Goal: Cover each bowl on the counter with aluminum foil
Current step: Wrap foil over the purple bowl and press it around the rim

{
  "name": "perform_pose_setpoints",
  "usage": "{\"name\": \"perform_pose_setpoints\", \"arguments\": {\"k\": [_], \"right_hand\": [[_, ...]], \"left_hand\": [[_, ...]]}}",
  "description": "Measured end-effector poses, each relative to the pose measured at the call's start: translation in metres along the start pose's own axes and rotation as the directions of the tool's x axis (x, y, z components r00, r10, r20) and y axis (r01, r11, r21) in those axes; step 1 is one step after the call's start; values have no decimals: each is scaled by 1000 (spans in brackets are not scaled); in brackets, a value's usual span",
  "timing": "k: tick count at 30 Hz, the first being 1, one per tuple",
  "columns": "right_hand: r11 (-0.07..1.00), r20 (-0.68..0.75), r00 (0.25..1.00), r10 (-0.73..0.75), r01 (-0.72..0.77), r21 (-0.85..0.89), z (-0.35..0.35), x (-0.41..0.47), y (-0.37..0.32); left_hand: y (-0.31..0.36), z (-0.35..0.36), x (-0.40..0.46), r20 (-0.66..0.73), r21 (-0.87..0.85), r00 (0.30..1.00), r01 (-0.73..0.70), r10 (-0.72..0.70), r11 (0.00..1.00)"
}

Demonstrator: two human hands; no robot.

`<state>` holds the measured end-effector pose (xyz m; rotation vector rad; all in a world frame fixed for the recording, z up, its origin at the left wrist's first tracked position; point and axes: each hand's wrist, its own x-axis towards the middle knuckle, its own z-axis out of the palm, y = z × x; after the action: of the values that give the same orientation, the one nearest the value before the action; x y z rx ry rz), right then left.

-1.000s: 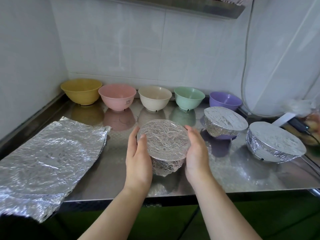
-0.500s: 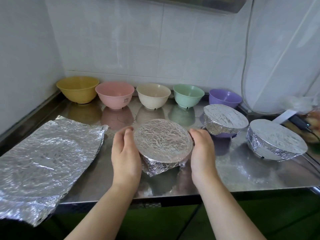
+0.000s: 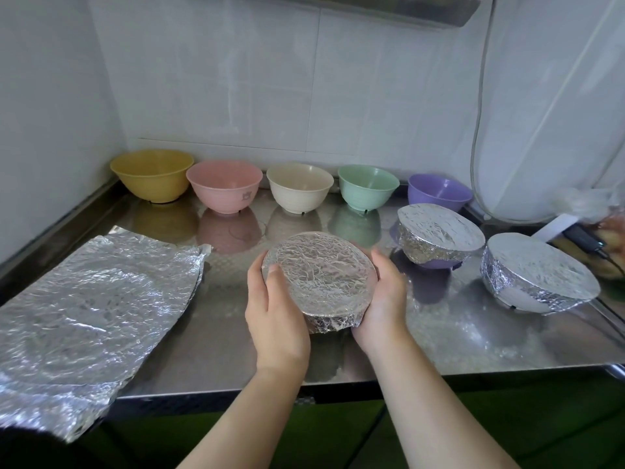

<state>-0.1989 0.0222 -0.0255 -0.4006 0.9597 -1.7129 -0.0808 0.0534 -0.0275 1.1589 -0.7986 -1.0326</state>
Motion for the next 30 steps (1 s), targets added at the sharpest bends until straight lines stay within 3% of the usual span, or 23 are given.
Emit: {"name": "perform_pose_setpoints", "arguments": {"k": [4, 9, 14, 16, 18, 20, 25, 30], "right_hand": [[997, -54, 998, -14, 18, 74, 4, -4, 7], [999, -81, 997, -6, 9, 40, 6, -11, 9], [981, -149, 987, -56, 26, -191, -5, -20, 1], [889, -187, 957, -223, 122, -441, -18, -25, -4], [722, -160, 916, -369, 174, -669, -29, -36, -12], [582, -84, 934, -347, 145, -800, -36, -49, -18], [402, 132, 983, -131, 175, -899, -41, -68, -16], [294, 210, 953, -218, 269, -917, -42, -66, -6]], "left_hand": [[5, 2, 1, -26, -16, 999, 24, -24, 1000], [6, -3, 4, 12, -9, 999, 43, -43, 999], [9, -17, 8, 94, 58, 996, 1, -6, 998], [10, -20, 7, 95, 69, 995, 9, -15, 998], [9, -21, 6, 94, 79, 995, 30, -37, 996], [7, -22, 7, 87, 96, 996, 28, -37, 995], [3, -23, 9, 81, 110, 997, 11, -20, 994], [2, -22, 10, 71, 116, 997, 15, -23, 993]]}}
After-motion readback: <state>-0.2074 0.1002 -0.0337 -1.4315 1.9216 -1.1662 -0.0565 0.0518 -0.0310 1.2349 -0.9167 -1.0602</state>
